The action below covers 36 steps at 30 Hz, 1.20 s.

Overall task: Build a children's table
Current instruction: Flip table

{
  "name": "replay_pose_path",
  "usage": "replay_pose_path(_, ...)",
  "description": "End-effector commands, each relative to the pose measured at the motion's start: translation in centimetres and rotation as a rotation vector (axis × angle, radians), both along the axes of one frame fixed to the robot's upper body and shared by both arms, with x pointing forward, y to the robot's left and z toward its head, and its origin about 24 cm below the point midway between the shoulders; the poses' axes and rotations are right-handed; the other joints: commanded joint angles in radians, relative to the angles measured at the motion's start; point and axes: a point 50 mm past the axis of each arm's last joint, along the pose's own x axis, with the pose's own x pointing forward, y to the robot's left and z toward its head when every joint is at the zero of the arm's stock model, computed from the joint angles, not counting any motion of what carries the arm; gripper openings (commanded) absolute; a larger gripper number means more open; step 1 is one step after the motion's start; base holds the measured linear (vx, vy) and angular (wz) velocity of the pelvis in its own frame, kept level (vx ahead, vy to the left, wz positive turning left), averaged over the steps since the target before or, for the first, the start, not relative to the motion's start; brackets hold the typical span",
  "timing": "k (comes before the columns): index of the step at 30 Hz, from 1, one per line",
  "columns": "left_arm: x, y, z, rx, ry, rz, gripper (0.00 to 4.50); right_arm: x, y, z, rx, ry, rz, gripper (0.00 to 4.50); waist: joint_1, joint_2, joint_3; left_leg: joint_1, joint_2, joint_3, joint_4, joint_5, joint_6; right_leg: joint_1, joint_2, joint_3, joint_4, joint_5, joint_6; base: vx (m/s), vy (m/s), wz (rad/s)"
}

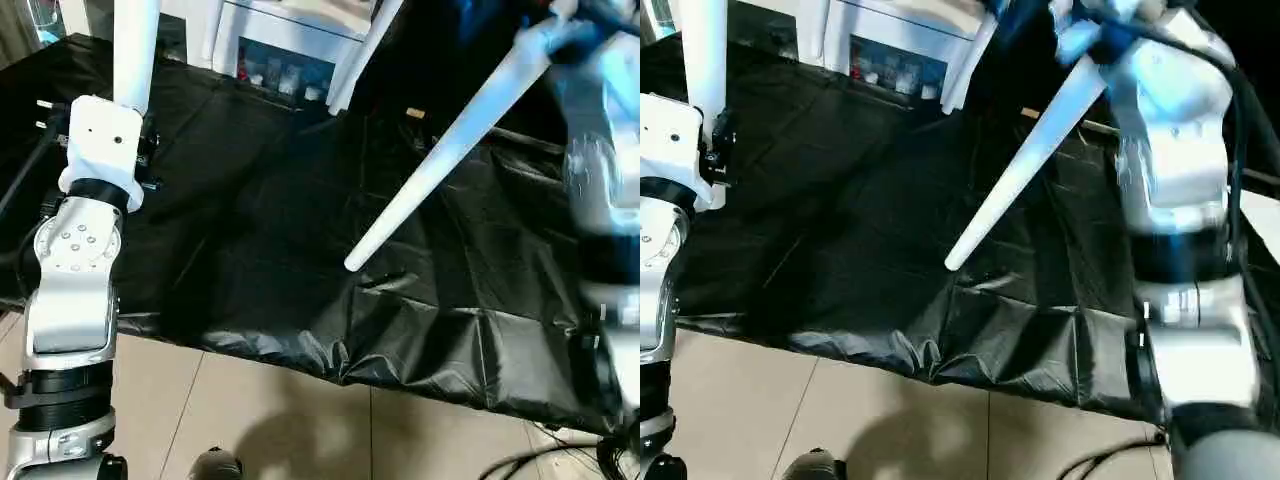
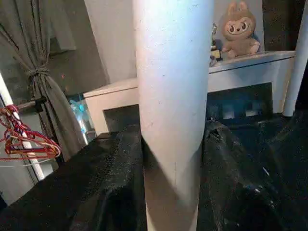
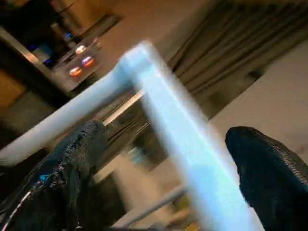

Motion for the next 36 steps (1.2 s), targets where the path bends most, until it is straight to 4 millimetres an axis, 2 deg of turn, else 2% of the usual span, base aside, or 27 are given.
replay_pose_path(1,0.1,-0.8,0.6,0.038,-0.02,-0.033,1.59,-0.1,0.7,-6.4,-0.11,0.316,0.056,4.5,-0.007,0.048,-0.062,0.057,0.095,-0.061,-0.097,-0.321,-0.109,0.012,-0.116,0.075,-0.085,-0.128,-0.086,0.0,0.0,0.0)
replay_pose_path(2,0.1,-0.8,0.6,0.038,-0.02,-0.033,1.59,-0.1,0.7,-6.4,-0.11,0.316,0.056,4.5,-0.007,0.049,-0.062,0.055,0.095,-0.063,-0.099,-0.329,-0.11,0.015,-0.119,0.075,-0.088,-0.141,-0.086,0.0,0.0,0.0)
replay_pose_path(3,0.1,-0.8,0.6,0.041,-0.019,-0.035,1.59,-0.2,0.6,-9.2,-0.153,0.415,0.035,4.5,-0.008,0.048,-0.064,0.055,0.096,-0.065,-0.098,-0.343,-0.115,0.016,-0.122,0.073,-0.089,-0.16,-0.089,0.0,0.0,0.0)
replay_pose_path(4,0.2,-0.8,0.6,0.044,-0.018,-0.039,1.59,-0.4,0.4,-11.1,-0.181,0.485,0.018,4.5,-0.007,0.053,-0.067,0.056,0.097,-0.066,-0.098,-0.344,-0.127,0.015,-0.122,0.072,-0.089,-0.164,-0.093,0.0,0.0,0.0)
replay_pose_path(5,0.2,-0.8,0.6,0.044,-0.018,-0.039,1.59,-0.4,0.4,-11.1,-0.181,0.485,0.018,4.5,-0.007,0.053,-0.067,0.056,0.097,-0.066,-0.098,-0.344,-0.127,0.015,-0.122,0.072,-0.089,-0.164,-0.093,0.0,0.0,0.0)
replay_pose_path(6,0.3,-0.9,0.6,0.047,-0.017,-0.043,1.59,-0.7,-0.1,-13.9,-0.182,0.613,-0.014,4.5,-0.011,0.045,-0.067,0.056,0.097,-0.068,-0.097,-0.368,-0.134,0.016,-0.124,0.071,-0.091,-0.19,-0.097,0.0,0.0,0.0)
replay_pose_path(8,0.4,-0.9,0.5,0.047,-0.013,-0.046,1.59,-1.1,-1.0,-17.0,-0.192,0.721,-0.073,4.5,-0.007,0.051,-0.063,0.057,0.097,-0.066,-0.097,-0.373,-0.133,0.011,-0.127,0.074,-0.096,-0.199,-0.101,0.0,0.0,0.0)
replay_pose_path(9,0.4,-0.9,0.5,0.047,-0.012,-0.047,1.59,-1.2,-1.2,-17.5,-0.195,0.741,-0.084,4.5,-0.007,0.056,-0.064,0.055,0.096,-0.067,-0.097,-0.368,-0.133,0.014,-0.128,0.075,-0.096,-0.197,-0.105,0.0,0.0,0.0)
replay_pose_path(10,0.4,-1.0,0.4,0.048,-0.01,-0.05,1.59,-1.6,-1.6,-18.9,-0.213,0.796,-0.12,4.5,-0.009,0.052,-0.064,0.054,0.097,-0.067,-0.097,-0.369,-0.132,0.015,-0.127,0.074,-0.097,-0.199,-0.105,0.0,0.0,0.0)
replay_pose_path(11,0.4,-1.0,0.4,0.049,-0.01,-0.051,1.59,-1.6,-1.7,-19.2,-0.219,0.808,-0.129,4.5,-0.008,0.052,-0.063,0.054,0.098,-0.068,-0.098,-0.372,-0.133,0.015,-0.128,0.074,-0.098,-0.203,-0.105,0.0,0.0,0.0)
replay_pose_path(12,0.4,-1.0,0.4,0.051,-0.008,-0.054,1.59,-2.0,-2.2,-20.4,-0.243,0.867,-0.164,4.5,-0.008,0.055,-0.062,0.057,0.098,-0.069,-0.097,-0.386,-0.136,0.012,-0.127,0.073,-0.098,-0.213,-0.107,0.0,0.0,0.0)
replay_pose_path(13,0.4,-1.1,0.4,0.051,-0.008,-0.056,1.59,-2.3,-2.5,-21.2,-0.253,0.906,-0.186,4.5,-0.009,0.054,-0.061,0.057,0.098,-0.069,-0.099,-0.396,-0.138,0.013,-0.126,0.072,-0.1,-0.22,-0.107,0.0,0.0,0.0)
replay_pose_path(15,0.4,-1.1,0.4,0.053,-0.007,-0.058,1.59,-2.5,-3.1,-22.1,-0.245,0.967,-0.235,4.5,-0.01,0.053,-0.06,0.058,0.098,-0.071,-0.099,-0.412,-0.139,0.012,-0.128,0.073,-0.101,-0.237,-0.104,0.0,0.0,0.0)
replay_pose_path(17,0.4,-1.1,0.4,0.054,-0.007,-0.059,1.59,-2.4,-3.6,-22.7,-0.234,0.998,-0.292,4.5,-0.011,0.053,-0.06,0.057,0.098,-0.072,-0.098,-0.419,-0.14,0.012,-0.131,0.073,-0.104,-0.258,-0.103,0.0,0.0,0.0)
replay_pose_path(19,0.4,-1.1,0.4,0.057,-0.008,-0.059,1.59,-1.8,-4.3,-22.9,-0.201,1.006,-0.379,4.5,-0.011,0.052,-0.058,0.061,0.098,-0.072,-0.097,-0.426,-0.145,0.006,-0.131,0.073,-0.106,-0.278,-0.102,0.0,0.0,0.0)
replay_pose_path(22,0.4,-1.0,0.3,0.058,-0.006,-0.06,1.59,-0.3,-4.5,-22.0,-0.078,0.94,-0.446,4.5,-0.015,0.052,-0.061,0.058,0.097,-0.073,-0.096,-0.438,-0.155,0.005,-0.135,0.072,-0.103,-0.28,-0.107,0.0,0.0,0.0)
replay_pose_path(23,0.4,-1.0,0.3,0.058,-0.006,-0.06,1.59,-0.3,-4.5,-22.0,-0.078,0.94,-0.446,4.5,-0.015,0.052,-0.061,0.058,0.097,-0.073,-0.096,-0.438,-0.155,0.005,-0.135,0.072,-0.103,-0.28,-0.107,0.0,0.0,0.0)
replay_pose_path(24,0.4,-1.0,0.2,0.057,-0.004,-0.061,1.59,0.2,-4.2,-21.4,0.0,0.9,-0.433,4.5,-0.015,0.052,-0.061,0.059,0.097,-0.074,-0.097,-0.439,-0.158,0.007,-0.132,0.07,-0.103,-0.277,-0.105,0.0,0.0,0.0)
replay_pose_path(25,0.4,-1.1,0.1,0.055,-0.003,-0.063,1.59,0.6,-3.9,-20.8,0.086,0.885,-0.399,4.5,-0.016,0.055,-0.062,0.062,0.098,-0.071,-0.096,-0.448,-0.158,0.0,-0.134,0.073,-0.102,-0.26,-0.109,0.0,0.0,0.0)
replay_pose_path(26,0.4,-1.1,-0.1,0.054,0.001,-0.065,1.59,1.0,-3.6,-20.6,0.116,0.862,-0.376,4.5,-0.016,0.057,-0.063,0.062,0.098,-0.073,-0.096,-0.457,-0.158,0.002,-0.135,0.071,-0.101,-0.257,-0.113,0.0,0.0,0.0)
replay_pose_path(28,0.4,-1.1,-0.3,0.054,0.005,-0.069,1.59,1.4,-3.0,-20.5,0.125,0.842,-0.355,4.5,-0.015,0.059,-0.064,0.063,0.098,-0.07,-0.098,-0.427,-0.156,0.003,-0.127,0.071,-0.094,-0.206,-0.118,0.0,0.0,0.0)
replay_pose_path(30,0.4,-1.2,-0.6,0.053,0.014,-0.076,1.59,2.5,-2.5,-20.4,0.165,0.831,-0.356,4.5,-0.017,0.058,-0.066,0.062,0.097,-0.066,-0.097,-0.41,-0.158,0.002,-0.127,0.071,-0.088,-0.176,-0.127,0.0,0.0,0.0)
replay_pose_path(31,0.3,-1.2,-0.8,0.055,0.017,-0.079,1.59,2.8,-2.4,-20.5,0.182,0.835,-0.356,4.5,-0.017,0.059,-0.066,0.059,0.095,-0.065,-0.098,-0.393,-0.155,0.007,-0.126,0.072,-0.088,-0.168,-0.128,0.0,0.0,0.0)
replay_pose_path(32,0.4,-1.2,-0.8,0.055,0.019,-0.08,1.59,3.3,-2.4,-20.5,0.183,0.828,-0.372,4.5,-0.013,0.07,-0.065,0.06,0.095,-0.066,-0.098,-0.394,-0.155,0.007,-0.127,0.072,-0.088,-0.17,-0.128,0.0,0.0,0.0)
replay_pose_path(33,0.4,-1.3,-1.0,0.055,0.022,-0.083,1.59,3.7,-2.2,-20.5,0.195,0.831,-0.369,4.32,-0.015,0.064,-0.067,0.061,0.095,-0.063,-0.097,-0.391,-0.154,0.006,-0.126,0.072,-0.088,-0.164,-0.13,0.0,0.0,0.0)
replay_pose_path(35,0.4,-1.3,-1.2,0.057,0.028,-0.087,1.59,4.5,-2.1,-20.6,0.221,0.839,-0.371,4.14,-0.015,0.063,-0.064,0.06,0.095,-0.063,-0.097,-0.404,-0.154,0.007,-0.128,0.072,-0.089,-0.187,-0.139,0.0,0.0,0.0)
replay_pose_path(36,0.4,-1.3,-1.3,0.057,0.029,-0.087,1.59,4.6,-2.1,-20.7,0.227,0.845,-0.364,4.11,-0.013,0.066,-0.065,0.063,0.095,-0.063,-0.096,-0.407,-0.155,0.006,-0.128,0.071,-0.089,-0.191,-0.14,0.0,0.0,0.0)
